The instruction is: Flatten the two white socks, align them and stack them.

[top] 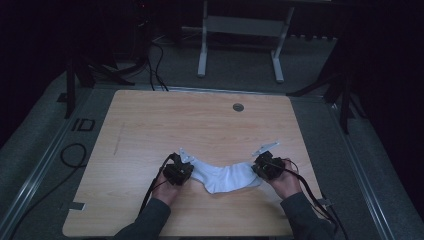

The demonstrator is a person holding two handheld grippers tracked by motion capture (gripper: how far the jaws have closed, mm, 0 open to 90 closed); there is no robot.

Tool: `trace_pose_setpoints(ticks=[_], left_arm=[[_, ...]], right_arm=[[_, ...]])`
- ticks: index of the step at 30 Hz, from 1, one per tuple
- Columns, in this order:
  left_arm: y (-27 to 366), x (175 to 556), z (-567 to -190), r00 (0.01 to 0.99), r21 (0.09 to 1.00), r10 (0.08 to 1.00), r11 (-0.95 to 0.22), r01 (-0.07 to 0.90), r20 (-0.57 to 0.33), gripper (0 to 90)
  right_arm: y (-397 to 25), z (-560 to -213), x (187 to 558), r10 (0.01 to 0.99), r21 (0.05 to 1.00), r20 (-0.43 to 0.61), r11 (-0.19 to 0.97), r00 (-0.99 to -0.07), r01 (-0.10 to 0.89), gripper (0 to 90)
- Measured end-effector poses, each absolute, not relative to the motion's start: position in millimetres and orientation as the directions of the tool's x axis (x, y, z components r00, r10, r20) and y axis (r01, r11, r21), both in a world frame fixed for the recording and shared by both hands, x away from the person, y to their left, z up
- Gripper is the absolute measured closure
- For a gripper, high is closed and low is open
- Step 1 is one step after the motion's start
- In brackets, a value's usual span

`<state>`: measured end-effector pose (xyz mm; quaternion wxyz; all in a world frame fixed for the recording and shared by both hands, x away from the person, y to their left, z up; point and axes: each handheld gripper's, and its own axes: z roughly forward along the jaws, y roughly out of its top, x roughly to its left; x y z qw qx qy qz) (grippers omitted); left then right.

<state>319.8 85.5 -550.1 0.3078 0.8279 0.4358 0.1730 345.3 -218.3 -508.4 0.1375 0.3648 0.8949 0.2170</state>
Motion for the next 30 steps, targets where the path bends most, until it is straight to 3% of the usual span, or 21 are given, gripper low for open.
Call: trace_pose_setpoints(ticks=[18, 30], left_arm=[[88.8, 318.0, -550.4, 0.564, 0.659, 0.826, -0.432, 0.615, 0.015, 90.0], [88.4, 317.8, -550.2, 0.558, 0.658, 0.83, -0.426, 0.622, 0.01, 90.0]], right_arm=[[-240.1, -489.9, 338.0, 0.74, 0.505, -0.133, 0.623, -0.659, 0.597, 88.4], [-245.7, -497.1, 335.5, 0.739, 0.516, -0.1, 0.611, -0.666, 0.6, 86.3]])
